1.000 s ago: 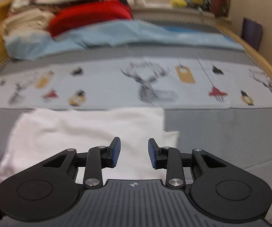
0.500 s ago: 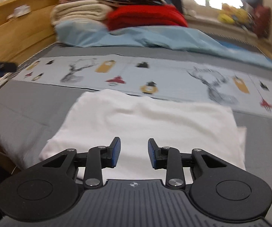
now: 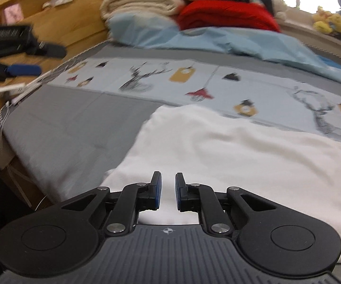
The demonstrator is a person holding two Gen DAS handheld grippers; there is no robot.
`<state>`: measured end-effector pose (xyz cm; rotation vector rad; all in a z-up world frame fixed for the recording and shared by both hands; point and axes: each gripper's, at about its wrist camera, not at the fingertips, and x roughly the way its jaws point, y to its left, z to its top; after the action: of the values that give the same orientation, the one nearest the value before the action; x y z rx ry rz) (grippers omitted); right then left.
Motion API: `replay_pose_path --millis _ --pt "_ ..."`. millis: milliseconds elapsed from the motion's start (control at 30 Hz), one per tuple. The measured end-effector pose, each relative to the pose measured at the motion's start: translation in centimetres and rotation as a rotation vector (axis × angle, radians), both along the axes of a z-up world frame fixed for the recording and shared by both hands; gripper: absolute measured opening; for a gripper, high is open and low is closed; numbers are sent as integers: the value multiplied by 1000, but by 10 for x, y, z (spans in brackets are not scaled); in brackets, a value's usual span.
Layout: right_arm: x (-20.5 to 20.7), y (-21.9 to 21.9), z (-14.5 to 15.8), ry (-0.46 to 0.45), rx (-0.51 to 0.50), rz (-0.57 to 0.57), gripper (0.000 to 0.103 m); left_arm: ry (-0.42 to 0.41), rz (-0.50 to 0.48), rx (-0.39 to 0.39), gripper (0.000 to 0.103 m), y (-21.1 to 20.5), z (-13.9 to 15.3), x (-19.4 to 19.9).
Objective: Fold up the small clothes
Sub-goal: 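Open both grippers and raise them away from the folded shirt, then grasp the folded shirt's side edge with the right gripper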
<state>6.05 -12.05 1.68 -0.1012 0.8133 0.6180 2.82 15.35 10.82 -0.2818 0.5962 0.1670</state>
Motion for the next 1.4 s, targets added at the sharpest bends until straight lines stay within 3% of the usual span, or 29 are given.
replay_pose_path --millis 367,600,700,833,900,1000,1067,1233,1400 --pt "-15 79 -37 29 -83 192 29 51 -20 -7 82 10 -7 11" --pt "-24 117 -65 34 -202 296 40 76 -6 -22 82 19 -12 15" --pt "-23 125 -78 35 -266 302 40 71 -1 -19 82 19 -11 14" --pt "-19 124 -77 48 -233 280 37 74 -4 -4 82 18 -11 17" --pt "-15 121 -76 48 -221 259 17 81 -6 15 82 16 -12 18" --pt "-6 113 -70 73 -162 215 8 86 -17 28 82 14 -12 19" --pt "-4 107 -63 73 -111 182 8 101 -24 12 82 18 -15 22" --pt "-1 85 -38 42 12 118 7 189 -96 -96 82 26 -30 39" --pt "5 66 -23 40 90 82 7 333 -152 -265 82 23 -64 75"
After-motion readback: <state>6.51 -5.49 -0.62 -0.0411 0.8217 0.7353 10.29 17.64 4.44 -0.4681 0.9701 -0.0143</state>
